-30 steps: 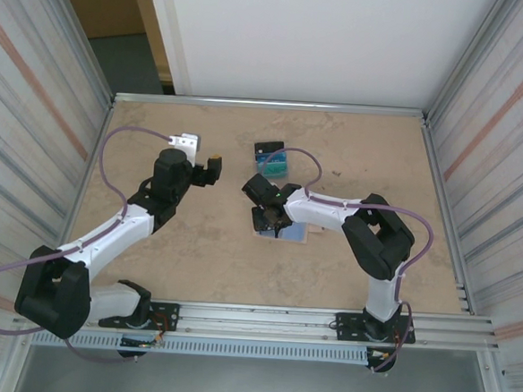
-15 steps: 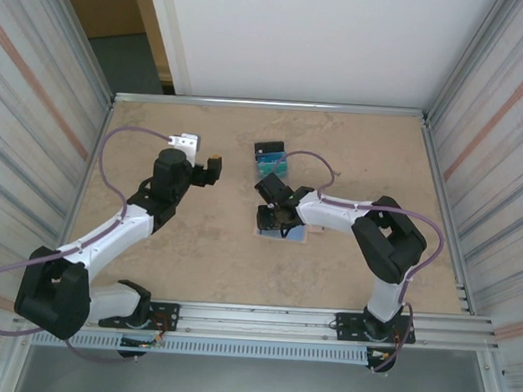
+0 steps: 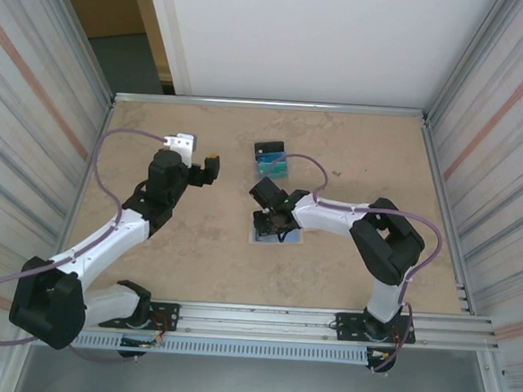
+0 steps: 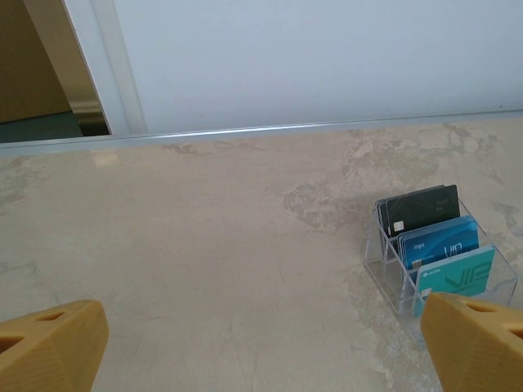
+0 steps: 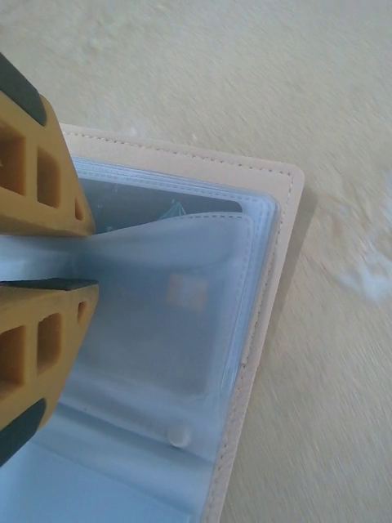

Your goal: Take the credit cards out of the card holder

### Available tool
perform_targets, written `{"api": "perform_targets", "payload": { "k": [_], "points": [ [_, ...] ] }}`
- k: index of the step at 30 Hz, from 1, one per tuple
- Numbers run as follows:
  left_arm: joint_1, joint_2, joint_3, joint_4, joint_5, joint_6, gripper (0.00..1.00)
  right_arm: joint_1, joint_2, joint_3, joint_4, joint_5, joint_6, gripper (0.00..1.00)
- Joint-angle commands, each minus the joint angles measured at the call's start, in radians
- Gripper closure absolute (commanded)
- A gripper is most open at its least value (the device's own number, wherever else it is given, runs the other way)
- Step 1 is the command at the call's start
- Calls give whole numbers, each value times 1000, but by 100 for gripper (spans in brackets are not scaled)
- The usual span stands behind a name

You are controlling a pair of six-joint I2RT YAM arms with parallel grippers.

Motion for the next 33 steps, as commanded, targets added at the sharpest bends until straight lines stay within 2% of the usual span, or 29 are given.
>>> {"api": "perform_targets", "payload": {
  "k": [1, 16, 22, 33],
  "points": [
    [8, -43, -14, -1, -15, -16, 1, 26, 7, 17, -42, -51, -52, 81],
    [8, -36, 0, -10, 3, 1, 1, 27, -52, 24, -70, -13, -44, 86],
    [-4, -21, 9, -21, -3, 32, 1, -3, -105, -23, -26, -50, -23, 88],
    [-116, 31, 30, -56, -93, 135, 1, -83, -208, -132, 31, -103, 5, 87]
  ]
}}
